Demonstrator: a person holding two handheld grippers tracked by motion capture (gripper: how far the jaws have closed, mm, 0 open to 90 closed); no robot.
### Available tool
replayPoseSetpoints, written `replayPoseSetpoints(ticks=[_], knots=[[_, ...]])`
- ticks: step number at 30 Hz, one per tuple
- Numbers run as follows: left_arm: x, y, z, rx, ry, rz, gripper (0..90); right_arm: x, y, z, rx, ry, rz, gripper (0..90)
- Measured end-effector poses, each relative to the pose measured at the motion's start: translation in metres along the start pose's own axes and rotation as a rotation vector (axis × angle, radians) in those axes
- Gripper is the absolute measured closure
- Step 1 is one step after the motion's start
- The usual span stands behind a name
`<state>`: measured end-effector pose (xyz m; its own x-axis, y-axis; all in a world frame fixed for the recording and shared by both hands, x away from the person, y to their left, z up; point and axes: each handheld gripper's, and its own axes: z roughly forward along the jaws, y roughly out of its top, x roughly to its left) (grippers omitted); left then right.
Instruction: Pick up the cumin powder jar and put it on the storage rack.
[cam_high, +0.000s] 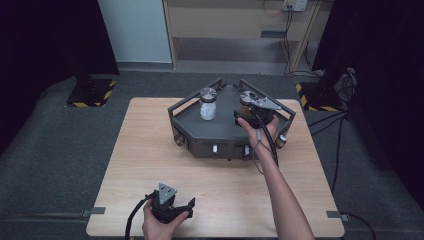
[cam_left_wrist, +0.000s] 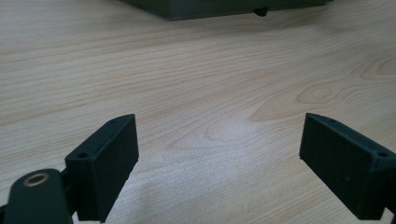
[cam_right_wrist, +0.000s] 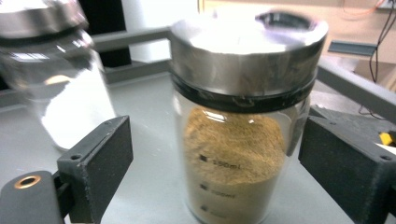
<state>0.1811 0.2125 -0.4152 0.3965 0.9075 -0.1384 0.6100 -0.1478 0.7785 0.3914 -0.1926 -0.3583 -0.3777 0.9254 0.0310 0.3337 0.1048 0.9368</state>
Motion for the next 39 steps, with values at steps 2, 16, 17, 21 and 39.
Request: replayPoseSetpoints(ticks=[2,16,17,21,39], knots=[[0.000,0.000,0.000,0.000,0.001,-0.001,10.8,0.001,0.001,-0.007,0.002,0.006,0.008,10.1],[-0.001,0.000,0.001,0.003,0.007,-0.003,10.9,-0.003,-0.016,-0.086,-0.028,0.039,-0.034,10.3],[-0.001,0.000,0.001,0.002,0.007,-0.003,10.9,-0.004,-0.018,-0.092,-0.033,0.043,-0.038,10.3],[-0.001,0.000,0.001,0.004,0.009,-0.007,10.8,-0.008,-0.024,-0.114,-0.046,0.059,-0.040,10.3],[-0.002,-0.001,0.000,0.001,0.020,-0.017,10.8,-0.016,-0.071,-0.215,-0.107,0.099,-0.047,10.6]])
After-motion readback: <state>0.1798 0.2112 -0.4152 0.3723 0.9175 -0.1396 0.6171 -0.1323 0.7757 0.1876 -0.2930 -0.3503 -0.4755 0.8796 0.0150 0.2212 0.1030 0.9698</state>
